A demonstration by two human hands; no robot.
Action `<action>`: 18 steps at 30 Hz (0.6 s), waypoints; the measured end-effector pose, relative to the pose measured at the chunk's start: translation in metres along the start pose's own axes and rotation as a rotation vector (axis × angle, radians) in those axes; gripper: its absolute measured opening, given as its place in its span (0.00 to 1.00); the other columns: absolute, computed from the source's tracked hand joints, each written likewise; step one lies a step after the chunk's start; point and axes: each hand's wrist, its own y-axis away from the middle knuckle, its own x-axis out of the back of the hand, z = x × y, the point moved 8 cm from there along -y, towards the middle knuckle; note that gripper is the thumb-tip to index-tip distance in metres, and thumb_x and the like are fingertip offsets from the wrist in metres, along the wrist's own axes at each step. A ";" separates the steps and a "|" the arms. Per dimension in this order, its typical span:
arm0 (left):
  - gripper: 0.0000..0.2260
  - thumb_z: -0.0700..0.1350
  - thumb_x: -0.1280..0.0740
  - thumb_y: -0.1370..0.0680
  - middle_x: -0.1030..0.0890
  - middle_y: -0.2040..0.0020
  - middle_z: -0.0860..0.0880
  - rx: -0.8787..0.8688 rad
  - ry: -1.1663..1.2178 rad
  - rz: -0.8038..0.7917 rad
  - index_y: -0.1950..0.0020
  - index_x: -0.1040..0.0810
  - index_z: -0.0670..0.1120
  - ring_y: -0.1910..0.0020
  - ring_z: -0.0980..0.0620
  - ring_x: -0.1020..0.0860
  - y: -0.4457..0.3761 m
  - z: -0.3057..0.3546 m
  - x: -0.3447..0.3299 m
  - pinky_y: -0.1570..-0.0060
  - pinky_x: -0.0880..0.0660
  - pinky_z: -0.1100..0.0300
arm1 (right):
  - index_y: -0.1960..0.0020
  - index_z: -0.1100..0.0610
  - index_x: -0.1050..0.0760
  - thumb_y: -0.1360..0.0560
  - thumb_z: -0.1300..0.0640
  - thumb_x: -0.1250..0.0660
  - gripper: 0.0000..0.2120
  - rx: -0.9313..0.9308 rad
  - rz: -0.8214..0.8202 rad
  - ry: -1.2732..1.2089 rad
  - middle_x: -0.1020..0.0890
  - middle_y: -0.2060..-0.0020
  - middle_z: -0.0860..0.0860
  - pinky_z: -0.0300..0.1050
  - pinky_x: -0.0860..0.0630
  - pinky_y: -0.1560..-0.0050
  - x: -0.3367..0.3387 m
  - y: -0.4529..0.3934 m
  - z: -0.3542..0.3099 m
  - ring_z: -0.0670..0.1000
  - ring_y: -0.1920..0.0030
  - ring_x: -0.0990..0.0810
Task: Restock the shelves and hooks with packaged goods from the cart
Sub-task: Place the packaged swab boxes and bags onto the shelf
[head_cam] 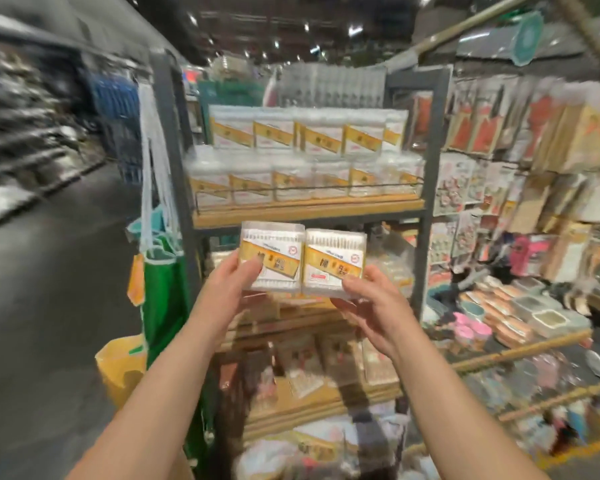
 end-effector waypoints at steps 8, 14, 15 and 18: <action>0.20 0.54 0.32 0.23 0.18 0.41 0.52 -0.161 -0.066 0.109 0.33 0.26 0.49 0.45 0.51 0.18 -0.052 0.064 0.012 0.45 0.22 0.50 | 0.43 0.55 0.24 0.25 0.58 0.29 0.12 0.168 -0.065 0.178 0.15 0.48 0.52 0.45 0.21 0.47 -0.049 -0.063 -0.073 0.48 0.49 0.16; 0.25 0.58 0.29 0.28 0.17 0.42 0.56 -0.191 -0.176 0.159 0.33 0.26 0.54 0.42 0.53 0.20 -0.103 0.094 0.013 0.36 0.27 0.45 | 0.43 0.53 0.23 0.24 0.54 0.29 0.12 0.292 -0.108 0.385 0.16 0.51 0.45 0.31 0.23 0.58 -0.063 -0.111 -0.123 0.42 0.50 0.17; 0.22 0.56 0.30 0.25 0.18 0.42 0.56 -0.204 -0.194 0.183 0.32 0.28 0.54 0.42 0.53 0.20 -0.112 0.100 0.016 0.36 0.27 0.45 | 0.41 0.54 0.24 0.25 0.54 0.28 0.14 0.305 -0.112 0.411 0.16 0.49 0.47 0.35 0.22 0.54 -0.069 -0.121 -0.128 0.44 0.50 0.18; 0.24 0.53 0.34 0.21 0.21 0.38 0.55 -0.258 -0.265 0.283 0.26 0.34 0.54 0.40 0.53 0.22 -0.134 0.116 0.028 0.34 0.29 0.45 | 0.42 0.52 0.27 0.25 0.54 0.28 0.14 0.374 -0.123 0.489 0.19 0.50 0.43 0.35 0.23 0.54 -0.092 -0.146 -0.144 0.40 0.53 0.21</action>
